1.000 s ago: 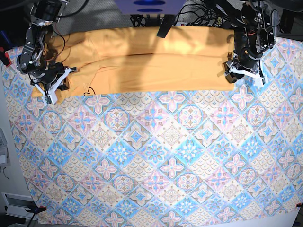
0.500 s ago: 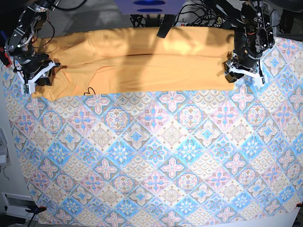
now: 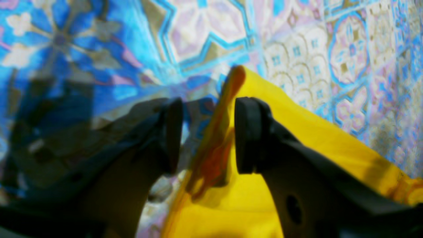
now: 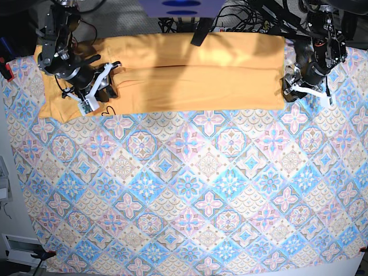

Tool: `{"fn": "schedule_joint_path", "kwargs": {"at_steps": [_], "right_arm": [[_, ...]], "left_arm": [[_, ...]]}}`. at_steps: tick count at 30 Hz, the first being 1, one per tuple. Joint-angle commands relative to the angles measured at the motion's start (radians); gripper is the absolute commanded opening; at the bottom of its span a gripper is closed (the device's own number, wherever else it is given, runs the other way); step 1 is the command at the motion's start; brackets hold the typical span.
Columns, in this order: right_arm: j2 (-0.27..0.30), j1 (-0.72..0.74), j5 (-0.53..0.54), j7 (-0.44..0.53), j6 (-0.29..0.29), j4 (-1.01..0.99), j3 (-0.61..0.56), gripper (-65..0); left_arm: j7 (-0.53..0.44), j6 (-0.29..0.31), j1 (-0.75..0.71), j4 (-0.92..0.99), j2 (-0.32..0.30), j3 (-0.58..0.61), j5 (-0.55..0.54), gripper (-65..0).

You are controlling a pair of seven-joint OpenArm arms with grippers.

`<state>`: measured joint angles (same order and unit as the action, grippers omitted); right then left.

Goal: Fold the T-shirt properly

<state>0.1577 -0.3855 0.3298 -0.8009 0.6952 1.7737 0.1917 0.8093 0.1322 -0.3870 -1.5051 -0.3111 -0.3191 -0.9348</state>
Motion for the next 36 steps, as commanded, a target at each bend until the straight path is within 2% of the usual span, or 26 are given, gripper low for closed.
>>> {"fn": "schedule_joint_path", "kwargs": {"at_steps": [1,3,10,14,20,31,34,36], "right_arm": [[0.007,0.007,0.018,0.021,0.003,0.016,-0.007,-49.7],[0.007,0.009,0.018,0.021,0.003,0.016,-0.021,-49.7],[0.007,0.009,0.018,0.021,0.003,0.018,-0.027,-49.7],[0.007,0.009,0.018,0.021,0.003,0.021,-0.027,-49.7],[0.003,0.006,0.022,0.021,0.003,0.021,-0.027,-49.7],[-0.014,0.004,0.022,0.021,0.003,0.022,-0.027,-49.7],[-0.014,0.004,0.022,0.021,0.003,0.022,-0.027,-49.7],[-0.014,0.004,0.022,0.021,0.003,0.022,-0.027,-49.7]], "left_arm": [[0.025,0.013,0.012,-0.013,-0.012,0.004,-0.025,-39.2],[0.068,0.013,0.016,-0.012,-0.013,-0.001,-0.036,-39.2],[0.098,0.008,0.018,0.036,-0.013,0.008,-0.03,-39.3],[0.189,0.008,0.016,0.045,-0.013,0.004,-0.033,-39.3],[0.18,0.008,0.018,0.061,-0.01,0.011,-0.028,-39.7],[0.18,0.01,0.016,0.062,-0.001,0.148,-0.033,-40.3],[0.18,0.011,0.016,0.062,-0.001,0.148,-0.033,-44.4],[0.18,0.011,0.016,0.062,-0.001,0.148,-0.033,-52.3]]}}
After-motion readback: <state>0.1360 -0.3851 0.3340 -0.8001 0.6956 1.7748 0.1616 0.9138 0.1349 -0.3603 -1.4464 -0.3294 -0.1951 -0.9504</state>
